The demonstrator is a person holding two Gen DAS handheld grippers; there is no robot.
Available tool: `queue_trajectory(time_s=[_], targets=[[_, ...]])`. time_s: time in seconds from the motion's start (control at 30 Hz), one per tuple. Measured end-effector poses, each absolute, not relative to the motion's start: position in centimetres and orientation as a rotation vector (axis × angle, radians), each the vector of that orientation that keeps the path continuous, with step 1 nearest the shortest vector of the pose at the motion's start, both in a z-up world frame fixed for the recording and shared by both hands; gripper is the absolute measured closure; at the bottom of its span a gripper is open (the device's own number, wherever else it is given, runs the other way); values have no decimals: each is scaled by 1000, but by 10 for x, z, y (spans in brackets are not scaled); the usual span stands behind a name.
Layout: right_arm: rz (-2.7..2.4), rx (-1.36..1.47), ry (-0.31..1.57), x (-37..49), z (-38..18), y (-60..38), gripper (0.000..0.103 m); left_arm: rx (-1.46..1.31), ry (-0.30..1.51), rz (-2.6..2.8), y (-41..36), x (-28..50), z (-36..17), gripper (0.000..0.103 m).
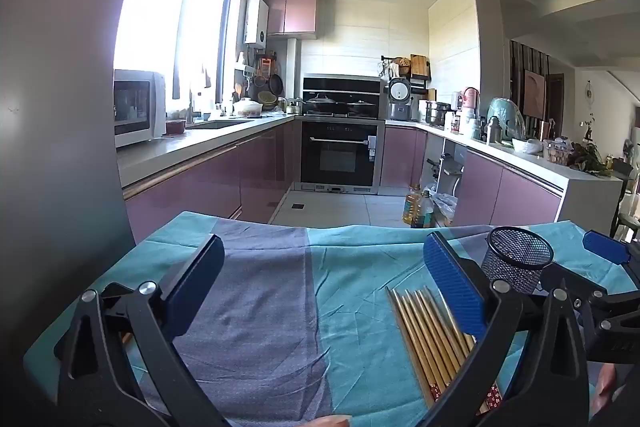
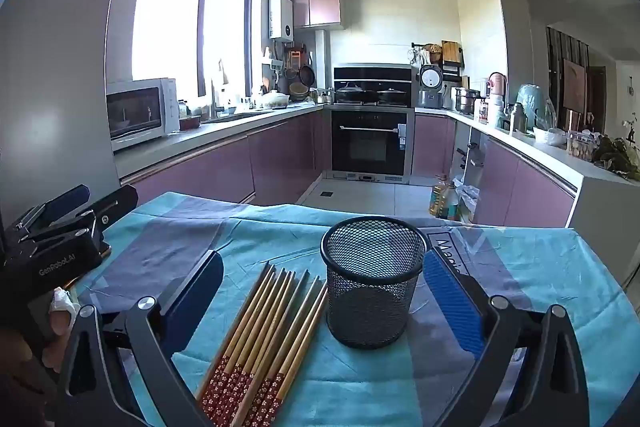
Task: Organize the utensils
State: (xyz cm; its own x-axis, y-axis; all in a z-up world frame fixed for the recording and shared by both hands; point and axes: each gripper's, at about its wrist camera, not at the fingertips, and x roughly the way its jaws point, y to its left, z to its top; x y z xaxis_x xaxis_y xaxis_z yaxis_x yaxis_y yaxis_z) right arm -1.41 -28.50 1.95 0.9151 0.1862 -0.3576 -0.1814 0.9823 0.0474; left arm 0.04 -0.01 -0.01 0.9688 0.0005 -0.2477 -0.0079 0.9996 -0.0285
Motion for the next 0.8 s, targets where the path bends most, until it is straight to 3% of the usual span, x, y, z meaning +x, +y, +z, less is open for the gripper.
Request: queue_trajectory(time_s=[0.8], targets=[[189, 44, 368, -12, 19, -288, 6, -20, 238, 2, -7, 0, 5, 4]])
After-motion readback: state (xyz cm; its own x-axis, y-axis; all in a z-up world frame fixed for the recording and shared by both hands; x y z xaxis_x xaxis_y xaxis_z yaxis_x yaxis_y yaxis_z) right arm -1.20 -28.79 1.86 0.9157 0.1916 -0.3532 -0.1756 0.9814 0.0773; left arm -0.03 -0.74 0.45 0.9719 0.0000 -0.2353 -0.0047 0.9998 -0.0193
